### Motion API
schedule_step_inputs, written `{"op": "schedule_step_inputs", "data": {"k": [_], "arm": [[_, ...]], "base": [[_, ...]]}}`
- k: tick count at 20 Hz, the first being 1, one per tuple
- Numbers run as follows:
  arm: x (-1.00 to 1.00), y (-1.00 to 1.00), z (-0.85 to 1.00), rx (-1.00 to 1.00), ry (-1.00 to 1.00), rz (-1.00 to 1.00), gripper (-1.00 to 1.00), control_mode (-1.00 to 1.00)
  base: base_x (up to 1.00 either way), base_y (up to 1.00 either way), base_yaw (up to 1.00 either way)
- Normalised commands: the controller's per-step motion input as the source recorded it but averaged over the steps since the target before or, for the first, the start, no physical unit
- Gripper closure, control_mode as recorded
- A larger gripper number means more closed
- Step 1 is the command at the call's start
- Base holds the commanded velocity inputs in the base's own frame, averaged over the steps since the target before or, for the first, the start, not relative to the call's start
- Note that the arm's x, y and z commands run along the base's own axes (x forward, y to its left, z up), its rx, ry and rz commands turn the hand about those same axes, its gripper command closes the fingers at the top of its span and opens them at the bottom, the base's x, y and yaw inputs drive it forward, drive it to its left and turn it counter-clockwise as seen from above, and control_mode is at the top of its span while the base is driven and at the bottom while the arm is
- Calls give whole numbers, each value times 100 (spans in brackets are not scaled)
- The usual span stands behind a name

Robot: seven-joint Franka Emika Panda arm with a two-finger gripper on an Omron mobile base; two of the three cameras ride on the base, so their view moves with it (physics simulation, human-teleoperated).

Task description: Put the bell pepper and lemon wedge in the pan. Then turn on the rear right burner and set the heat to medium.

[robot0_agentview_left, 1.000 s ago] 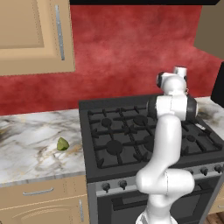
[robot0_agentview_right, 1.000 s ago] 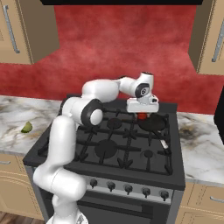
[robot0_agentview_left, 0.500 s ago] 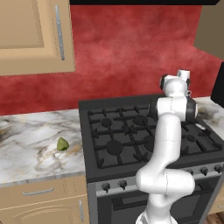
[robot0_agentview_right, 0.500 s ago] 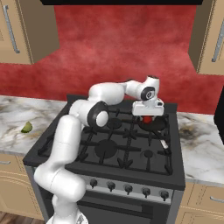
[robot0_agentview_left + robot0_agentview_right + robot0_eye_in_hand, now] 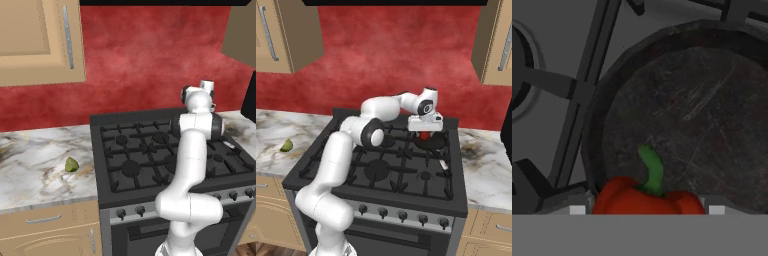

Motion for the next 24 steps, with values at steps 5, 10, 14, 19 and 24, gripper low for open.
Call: {"op": "schedule_step_inputs", "data": {"k": [5,10,14,19,24], "arm": [[23,-5,-14,0,0,0,100,-100],[8,-8,-19,0,0,0,100,-100],[1,-5,-29,0,0,0,100,-100],[0,-2,-6,0,0,0,100,-100],[0,0,0,0,-1,0,-100,-100]], "base": [[0,0,0],[0,0,0],[0,0,0],[0,0,0],[0,0,0]]}}
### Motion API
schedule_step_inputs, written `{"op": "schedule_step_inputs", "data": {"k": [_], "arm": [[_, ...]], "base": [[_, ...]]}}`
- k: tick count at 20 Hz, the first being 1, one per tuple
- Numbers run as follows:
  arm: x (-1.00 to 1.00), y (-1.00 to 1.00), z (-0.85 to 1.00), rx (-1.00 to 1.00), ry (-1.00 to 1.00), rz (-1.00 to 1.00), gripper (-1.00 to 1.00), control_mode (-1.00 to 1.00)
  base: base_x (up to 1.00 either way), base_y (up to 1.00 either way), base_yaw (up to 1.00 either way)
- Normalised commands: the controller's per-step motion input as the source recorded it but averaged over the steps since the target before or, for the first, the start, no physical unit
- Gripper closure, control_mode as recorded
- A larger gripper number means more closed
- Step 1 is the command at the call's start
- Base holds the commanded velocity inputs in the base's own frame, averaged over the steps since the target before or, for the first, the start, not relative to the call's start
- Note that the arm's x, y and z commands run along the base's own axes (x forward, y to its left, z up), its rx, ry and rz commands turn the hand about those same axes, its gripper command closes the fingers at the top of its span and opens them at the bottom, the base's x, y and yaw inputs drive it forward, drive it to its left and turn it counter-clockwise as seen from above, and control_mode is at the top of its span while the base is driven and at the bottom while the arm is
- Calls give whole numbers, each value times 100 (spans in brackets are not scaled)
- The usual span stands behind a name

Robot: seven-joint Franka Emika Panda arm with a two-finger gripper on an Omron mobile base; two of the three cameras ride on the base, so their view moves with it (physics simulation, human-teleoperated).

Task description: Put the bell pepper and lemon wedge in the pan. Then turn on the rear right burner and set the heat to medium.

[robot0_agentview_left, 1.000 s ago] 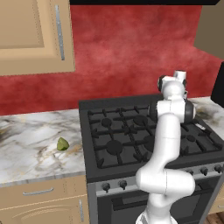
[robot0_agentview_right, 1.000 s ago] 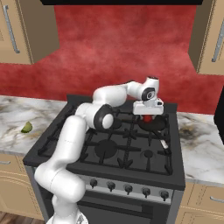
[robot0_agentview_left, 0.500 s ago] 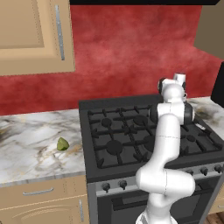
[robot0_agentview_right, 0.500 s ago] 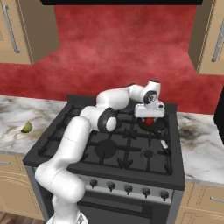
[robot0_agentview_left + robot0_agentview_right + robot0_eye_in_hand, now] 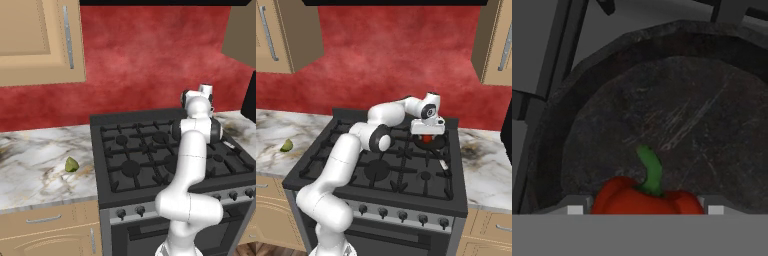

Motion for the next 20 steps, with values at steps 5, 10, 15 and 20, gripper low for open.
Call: {"op": "schedule_step_inputs", "data": {"k": [5,10,15,20], "arm": [[0,0,0,0,0,0,-100,-100],[0,2,12,0,-2,0,-100,-100],[-9,13,22,0,-5,0,-100,-100],[-52,44,25,0,-3,0,-100,-100]], "base": [[0,0,0],[0,0,0],[0,0,0],[0,0,0]]}}
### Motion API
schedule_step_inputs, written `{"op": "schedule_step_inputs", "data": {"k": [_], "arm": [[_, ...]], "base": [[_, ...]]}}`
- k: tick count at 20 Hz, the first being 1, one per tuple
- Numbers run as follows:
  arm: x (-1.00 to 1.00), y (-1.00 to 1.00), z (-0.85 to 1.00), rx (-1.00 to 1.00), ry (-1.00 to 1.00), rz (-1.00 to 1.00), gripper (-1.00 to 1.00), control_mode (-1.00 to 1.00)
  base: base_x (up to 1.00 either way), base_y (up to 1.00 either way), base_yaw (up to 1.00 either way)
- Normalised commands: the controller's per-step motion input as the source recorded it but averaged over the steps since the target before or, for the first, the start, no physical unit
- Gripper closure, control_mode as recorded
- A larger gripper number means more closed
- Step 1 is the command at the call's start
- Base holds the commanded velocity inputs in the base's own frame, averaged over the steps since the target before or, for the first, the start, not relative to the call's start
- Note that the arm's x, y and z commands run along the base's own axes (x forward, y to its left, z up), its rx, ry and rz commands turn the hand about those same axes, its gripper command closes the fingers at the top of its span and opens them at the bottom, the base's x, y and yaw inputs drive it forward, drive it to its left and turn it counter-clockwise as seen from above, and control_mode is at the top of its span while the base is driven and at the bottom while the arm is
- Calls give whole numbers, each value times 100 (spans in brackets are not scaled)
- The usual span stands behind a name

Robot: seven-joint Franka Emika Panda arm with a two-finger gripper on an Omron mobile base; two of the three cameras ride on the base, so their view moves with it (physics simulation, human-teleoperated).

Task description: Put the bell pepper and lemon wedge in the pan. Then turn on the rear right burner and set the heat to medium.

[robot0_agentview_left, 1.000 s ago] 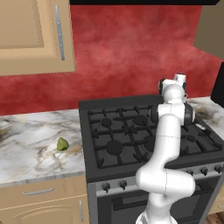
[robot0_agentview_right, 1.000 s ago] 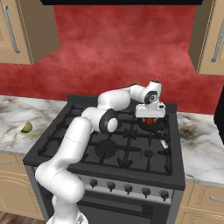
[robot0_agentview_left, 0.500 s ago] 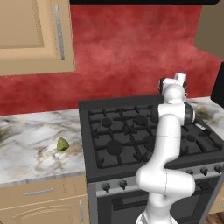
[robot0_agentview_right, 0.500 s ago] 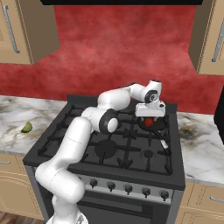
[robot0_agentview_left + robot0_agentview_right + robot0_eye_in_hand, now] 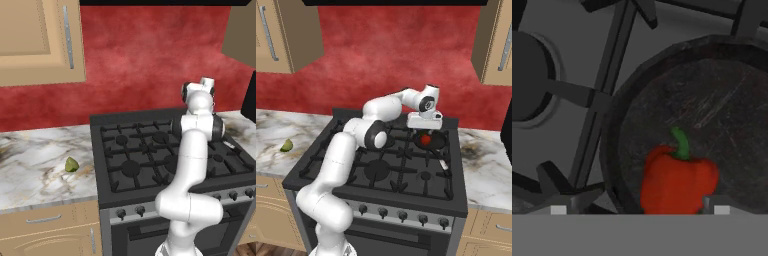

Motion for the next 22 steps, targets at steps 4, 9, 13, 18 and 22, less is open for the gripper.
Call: {"op": "schedule_step_inputs", "data": {"k": [4,9,13,18,22], "arm": [[-65,74,24,0,-6,-1,-100,-100],[-61,100,14,-3,-2,-10,-100,-100],[-51,100,8,-2,0,-16,-100,-100],[-63,93,5,0,-1,-24,-100,-100],[-45,99,16,0,-15,-31,-100,-100]], "base": [[0,0,0],[0,0,0],[0,0,0],[0,0,0],[0,0,0]]}}
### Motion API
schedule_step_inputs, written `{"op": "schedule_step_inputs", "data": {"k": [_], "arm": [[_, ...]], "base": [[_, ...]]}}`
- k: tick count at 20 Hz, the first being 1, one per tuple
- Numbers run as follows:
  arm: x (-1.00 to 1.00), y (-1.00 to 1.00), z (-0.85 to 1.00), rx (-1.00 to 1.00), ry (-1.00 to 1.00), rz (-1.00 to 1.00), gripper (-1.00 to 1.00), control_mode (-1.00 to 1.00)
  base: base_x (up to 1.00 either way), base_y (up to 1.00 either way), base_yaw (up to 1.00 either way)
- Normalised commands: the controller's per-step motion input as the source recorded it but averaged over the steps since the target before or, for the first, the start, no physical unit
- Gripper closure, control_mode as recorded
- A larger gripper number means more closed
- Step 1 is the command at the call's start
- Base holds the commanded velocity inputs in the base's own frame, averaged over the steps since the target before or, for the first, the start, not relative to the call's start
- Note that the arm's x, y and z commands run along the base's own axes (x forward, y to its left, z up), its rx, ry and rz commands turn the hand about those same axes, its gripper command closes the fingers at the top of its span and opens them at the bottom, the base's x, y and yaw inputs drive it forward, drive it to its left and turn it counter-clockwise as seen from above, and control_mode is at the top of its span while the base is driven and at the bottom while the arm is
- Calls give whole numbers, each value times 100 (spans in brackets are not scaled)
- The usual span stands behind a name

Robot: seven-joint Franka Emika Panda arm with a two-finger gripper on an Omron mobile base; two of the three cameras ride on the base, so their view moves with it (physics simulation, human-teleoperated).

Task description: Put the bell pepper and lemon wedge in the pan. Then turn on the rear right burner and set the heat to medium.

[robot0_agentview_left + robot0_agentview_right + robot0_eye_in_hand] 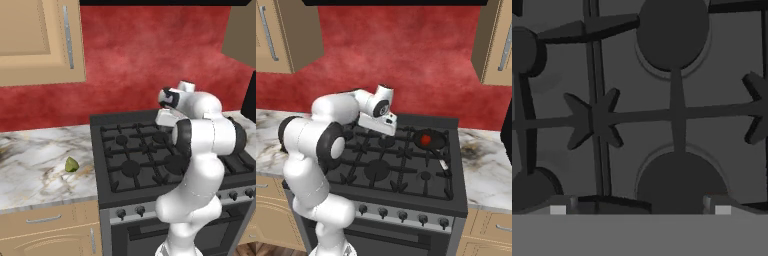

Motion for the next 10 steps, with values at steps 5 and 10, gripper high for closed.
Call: {"op": "schedule_step_inputs", "data": {"k": [5,10], "arm": [[-24,99,59,-10,-7,-27,-100,-100],[-15,94,66,-16,2,-9,-100,-100]], "base": [[0,0,0],[0,0,0]]}}
